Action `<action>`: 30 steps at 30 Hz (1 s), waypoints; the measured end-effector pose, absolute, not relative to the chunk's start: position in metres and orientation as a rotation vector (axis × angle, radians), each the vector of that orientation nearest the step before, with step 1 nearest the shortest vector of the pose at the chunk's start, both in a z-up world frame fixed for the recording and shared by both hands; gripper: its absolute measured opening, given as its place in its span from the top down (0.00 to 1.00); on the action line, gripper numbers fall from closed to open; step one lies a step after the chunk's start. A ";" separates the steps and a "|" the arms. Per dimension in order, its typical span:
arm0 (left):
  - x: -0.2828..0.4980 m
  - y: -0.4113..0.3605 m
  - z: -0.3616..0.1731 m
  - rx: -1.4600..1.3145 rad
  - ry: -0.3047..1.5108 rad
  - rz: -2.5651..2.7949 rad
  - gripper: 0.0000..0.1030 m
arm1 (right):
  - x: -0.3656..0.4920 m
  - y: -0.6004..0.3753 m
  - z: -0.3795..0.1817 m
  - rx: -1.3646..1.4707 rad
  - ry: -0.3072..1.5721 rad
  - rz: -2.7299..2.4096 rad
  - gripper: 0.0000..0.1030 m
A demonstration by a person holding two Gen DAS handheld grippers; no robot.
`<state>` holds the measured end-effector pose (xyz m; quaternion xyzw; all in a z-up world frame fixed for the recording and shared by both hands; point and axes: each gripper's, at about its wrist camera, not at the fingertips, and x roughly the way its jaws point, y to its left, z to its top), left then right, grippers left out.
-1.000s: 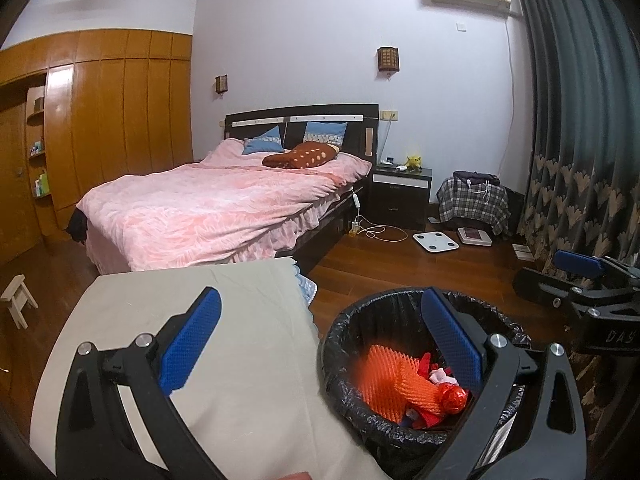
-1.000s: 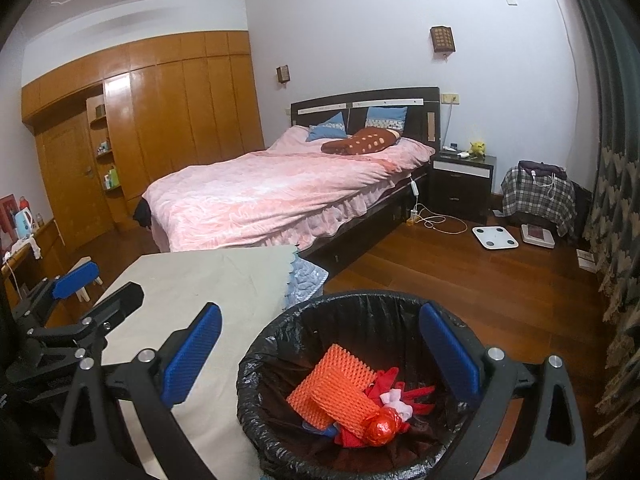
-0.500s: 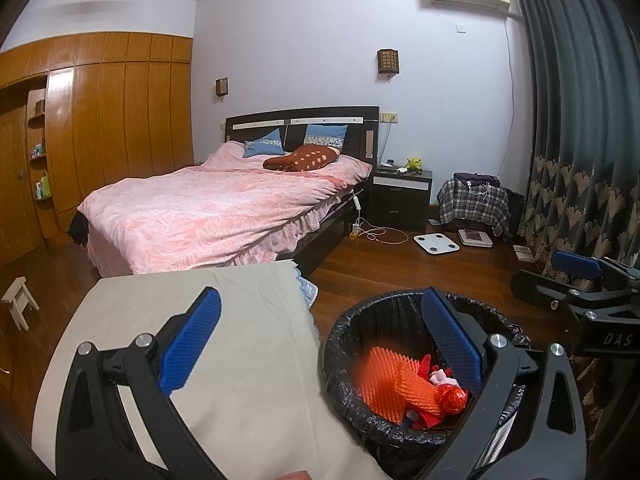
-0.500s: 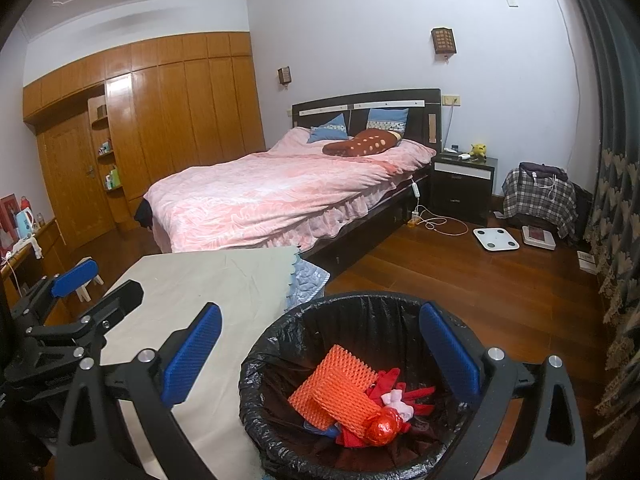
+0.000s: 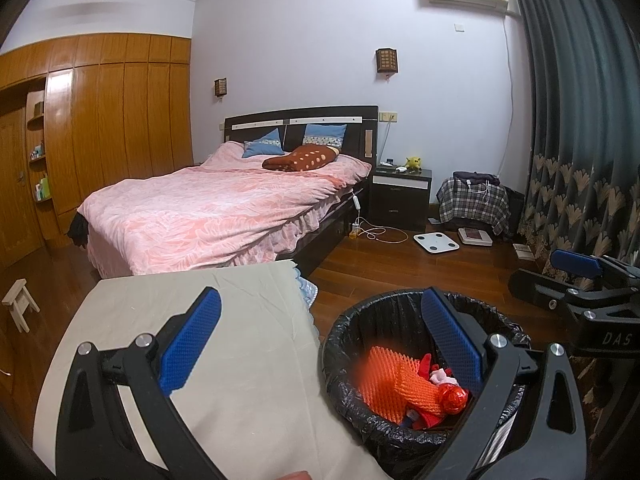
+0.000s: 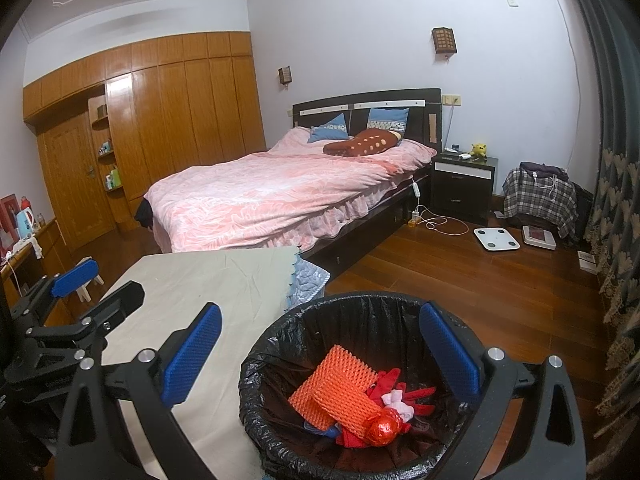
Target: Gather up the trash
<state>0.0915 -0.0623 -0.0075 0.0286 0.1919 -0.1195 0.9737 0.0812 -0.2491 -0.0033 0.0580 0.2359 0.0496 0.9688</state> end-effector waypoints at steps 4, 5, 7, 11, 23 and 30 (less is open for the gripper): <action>0.091 -0.062 -0.007 0.060 0.388 -0.242 0.05 | 0.081 -0.248 -0.002 0.118 0.478 0.100 0.06; 0.091 -0.062 -0.007 0.060 0.387 -0.241 0.05 | 0.081 -0.248 -0.002 0.118 0.479 0.100 0.06; 0.092 -0.063 -0.008 0.058 0.387 -0.240 0.05 | 0.081 -0.248 -0.002 0.117 0.478 0.100 0.06; 0.091 -0.063 -0.008 0.059 0.388 -0.240 0.05 | 0.081 -0.248 -0.002 0.117 0.480 0.101 0.06; 0.095 -0.059 -0.003 0.064 0.407 -0.241 0.05 | 0.081 -0.247 -0.002 0.119 0.483 0.102 0.06; 0.095 -0.058 -0.003 0.065 0.404 -0.241 0.05 | 0.082 -0.245 -0.011 0.121 0.492 0.105 0.06</action>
